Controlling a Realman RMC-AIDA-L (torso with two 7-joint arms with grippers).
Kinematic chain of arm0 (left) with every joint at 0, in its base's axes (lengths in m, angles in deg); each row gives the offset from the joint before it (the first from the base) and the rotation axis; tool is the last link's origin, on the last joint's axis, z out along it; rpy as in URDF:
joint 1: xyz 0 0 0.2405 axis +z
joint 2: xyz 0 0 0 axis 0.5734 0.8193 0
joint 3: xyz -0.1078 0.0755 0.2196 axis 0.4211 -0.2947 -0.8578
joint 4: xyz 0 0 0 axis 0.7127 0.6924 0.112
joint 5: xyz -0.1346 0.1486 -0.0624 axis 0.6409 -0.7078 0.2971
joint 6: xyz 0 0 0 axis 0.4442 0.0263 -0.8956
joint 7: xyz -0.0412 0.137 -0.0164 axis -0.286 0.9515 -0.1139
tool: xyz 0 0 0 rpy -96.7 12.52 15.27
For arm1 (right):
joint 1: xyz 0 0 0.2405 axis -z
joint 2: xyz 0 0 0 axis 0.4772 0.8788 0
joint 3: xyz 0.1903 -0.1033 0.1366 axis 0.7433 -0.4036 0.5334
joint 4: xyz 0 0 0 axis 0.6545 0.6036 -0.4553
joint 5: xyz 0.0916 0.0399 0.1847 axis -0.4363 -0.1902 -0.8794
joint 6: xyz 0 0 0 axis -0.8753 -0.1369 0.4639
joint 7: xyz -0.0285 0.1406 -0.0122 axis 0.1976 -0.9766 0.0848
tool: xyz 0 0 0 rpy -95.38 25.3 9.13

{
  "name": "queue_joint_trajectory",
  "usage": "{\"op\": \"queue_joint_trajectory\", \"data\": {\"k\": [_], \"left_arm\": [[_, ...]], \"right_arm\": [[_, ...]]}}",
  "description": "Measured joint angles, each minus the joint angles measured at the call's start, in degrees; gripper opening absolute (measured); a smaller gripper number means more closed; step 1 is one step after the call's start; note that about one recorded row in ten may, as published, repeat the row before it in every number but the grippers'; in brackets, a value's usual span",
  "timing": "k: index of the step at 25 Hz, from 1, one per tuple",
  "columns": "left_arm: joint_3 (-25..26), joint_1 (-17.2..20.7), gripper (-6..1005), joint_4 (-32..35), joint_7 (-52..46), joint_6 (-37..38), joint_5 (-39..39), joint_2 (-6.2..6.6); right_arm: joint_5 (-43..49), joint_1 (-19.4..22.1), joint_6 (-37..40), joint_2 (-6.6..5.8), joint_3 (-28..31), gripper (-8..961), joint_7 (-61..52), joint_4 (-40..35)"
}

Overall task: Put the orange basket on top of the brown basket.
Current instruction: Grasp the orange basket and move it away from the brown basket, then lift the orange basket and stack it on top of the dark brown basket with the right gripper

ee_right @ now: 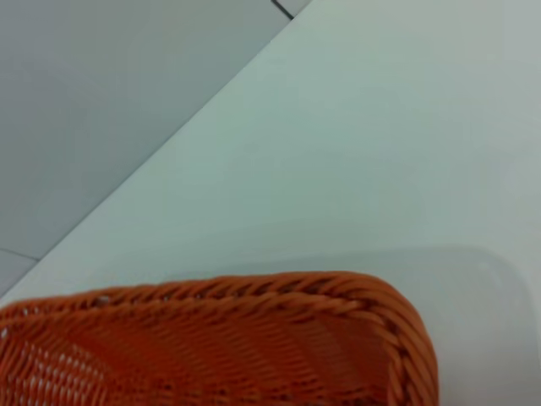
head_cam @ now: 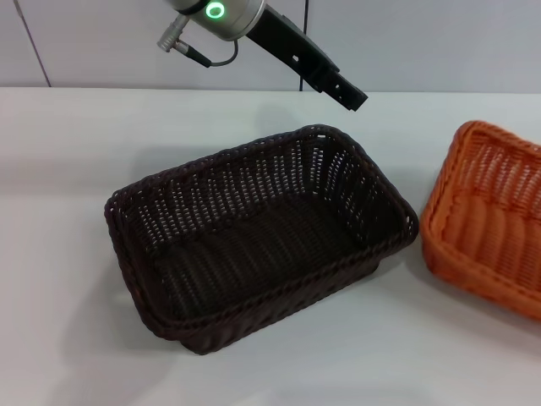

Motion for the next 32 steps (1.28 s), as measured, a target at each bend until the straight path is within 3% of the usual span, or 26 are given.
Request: {"op": "queue_joint_trajectory", "data": {"k": [10, 19, 30, 32], "left_arm": [[-0.3, -0.2, 862, 0.67, 0.09, 1.39, 0.0, -0.01], [-0.23, -0.28, 862, 0.68, -0.24, 2.78, 0.0, -0.1], [1.47, 0.43, 862, -0.04, -0.37, 6.93, 0.47, -1.09], [2.83, 3.72, 862, -0.62, 0.37, 14.09, 5.51, -1.56]], "right_arm": [[-2.12, 0.45, 2.65, -0.15, 0.6, 246, -1.19, -4.69], [-2.79, 1.05, 0.9, -1.15, 4.95, 212, -0.94, -5.46], [-17.42, 3.57, -4.3, -0.51, 5.3, 218, 3.66, -4.63], [-19.85, 3.48, -5.07, -0.29, 5.32, 222, 4.83, -4.33]]}}
